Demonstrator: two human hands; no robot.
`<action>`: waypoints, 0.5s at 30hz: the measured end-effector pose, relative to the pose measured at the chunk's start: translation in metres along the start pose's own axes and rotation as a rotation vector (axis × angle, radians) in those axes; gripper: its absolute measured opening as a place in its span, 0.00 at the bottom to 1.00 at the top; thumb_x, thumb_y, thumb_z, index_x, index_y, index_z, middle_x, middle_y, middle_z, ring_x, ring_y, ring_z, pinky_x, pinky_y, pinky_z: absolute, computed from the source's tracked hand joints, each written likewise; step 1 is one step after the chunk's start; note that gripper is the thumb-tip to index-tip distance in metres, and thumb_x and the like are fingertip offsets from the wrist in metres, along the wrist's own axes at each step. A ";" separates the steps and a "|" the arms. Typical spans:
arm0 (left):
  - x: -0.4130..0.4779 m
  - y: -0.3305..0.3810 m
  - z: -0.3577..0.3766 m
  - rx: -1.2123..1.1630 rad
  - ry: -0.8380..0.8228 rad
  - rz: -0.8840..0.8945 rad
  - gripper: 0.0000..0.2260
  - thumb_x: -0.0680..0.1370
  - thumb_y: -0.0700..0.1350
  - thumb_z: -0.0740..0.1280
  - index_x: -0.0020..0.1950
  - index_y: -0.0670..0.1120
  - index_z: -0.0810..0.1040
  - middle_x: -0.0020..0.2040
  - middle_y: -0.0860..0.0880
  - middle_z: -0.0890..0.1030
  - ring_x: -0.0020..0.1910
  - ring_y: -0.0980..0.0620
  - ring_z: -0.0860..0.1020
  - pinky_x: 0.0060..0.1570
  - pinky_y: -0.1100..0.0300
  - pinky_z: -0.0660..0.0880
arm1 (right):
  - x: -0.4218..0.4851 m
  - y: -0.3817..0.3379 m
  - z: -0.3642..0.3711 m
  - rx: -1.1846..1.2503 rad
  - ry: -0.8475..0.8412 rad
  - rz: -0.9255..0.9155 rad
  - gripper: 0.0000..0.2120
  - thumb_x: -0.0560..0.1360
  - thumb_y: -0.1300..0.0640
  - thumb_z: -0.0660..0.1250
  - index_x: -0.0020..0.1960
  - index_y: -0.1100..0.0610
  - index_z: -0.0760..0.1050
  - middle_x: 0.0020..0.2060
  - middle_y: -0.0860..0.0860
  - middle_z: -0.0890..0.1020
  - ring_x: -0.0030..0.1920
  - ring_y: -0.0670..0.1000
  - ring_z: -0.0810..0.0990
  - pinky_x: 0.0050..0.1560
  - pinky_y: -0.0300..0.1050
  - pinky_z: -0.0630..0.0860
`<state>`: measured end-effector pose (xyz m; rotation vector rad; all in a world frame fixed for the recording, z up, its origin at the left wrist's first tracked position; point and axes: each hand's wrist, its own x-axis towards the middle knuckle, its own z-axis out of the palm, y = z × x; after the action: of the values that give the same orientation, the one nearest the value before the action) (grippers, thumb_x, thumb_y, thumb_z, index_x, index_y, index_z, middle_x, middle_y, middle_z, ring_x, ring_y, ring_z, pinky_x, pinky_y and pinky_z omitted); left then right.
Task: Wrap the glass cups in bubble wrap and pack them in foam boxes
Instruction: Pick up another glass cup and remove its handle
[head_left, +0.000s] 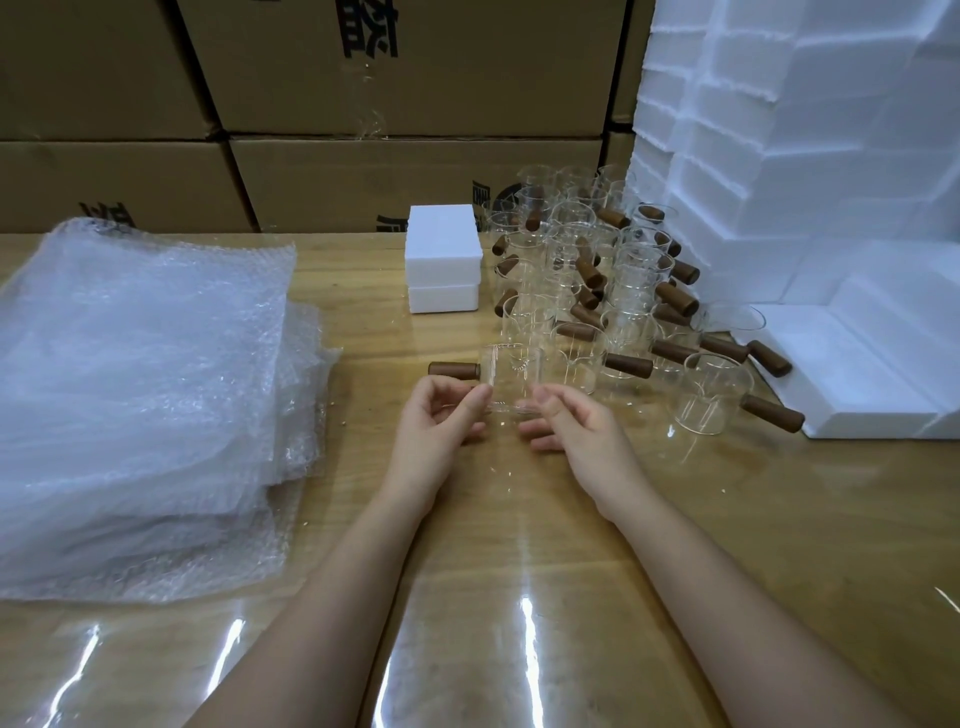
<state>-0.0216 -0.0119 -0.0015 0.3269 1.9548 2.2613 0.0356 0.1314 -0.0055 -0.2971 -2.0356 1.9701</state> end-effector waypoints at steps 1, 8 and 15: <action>0.000 0.000 0.000 0.003 0.006 0.019 0.06 0.75 0.39 0.69 0.43 0.43 0.73 0.42 0.46 0.80 0.42 0.53 0.81 0.40 0.63 0.80 | 0.000 0.000 0.000 -0.007 0.003 0.001 0.16 0.73 0.43 0.63 0.55 0.51 0.77 0.44 0.45 0.85 0.44 0.50 0.83 0.47 0.44 0.79; -0.001 -0.001 -0.003 0.064 -0.081 0.130 0.06 0.76 0.42 0.68 0.52 0.51 0.76 0.45 0.48 0.80 0.43 0.60 0.80 0.43 0.58 0.80 | -0.001 -0.002 -0.001 0.074 0.014 -0.011 0.07 0.74 0.52 0.67 0.51 0.50 0.77 0.44 0.49 0.84 0.42 0.47 0.83 0.41 0.40 0.79; -0.007 0.000 -0.001 0.144 -0.205 0.151 0.32 0.63 0.50 0.78 0.63 0.51 0.69 0.58 0.54 0.79 0.54 0.59 0.80 0.54 0.63 0.75 | -0.006 -0.006 -0.003 0.050 -0.048 -0.110 0.09 0.74 0.64 0.69 0.50 0.52 0.77 0.45 0.46 0.84 0.46 0.42 0.82 0.40 0.36 0.78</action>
<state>-0.0154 -0.0143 -0.0017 0.7150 2.0490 2.0769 0.0428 0.1318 0.0000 -0.1256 -1.9834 1.9748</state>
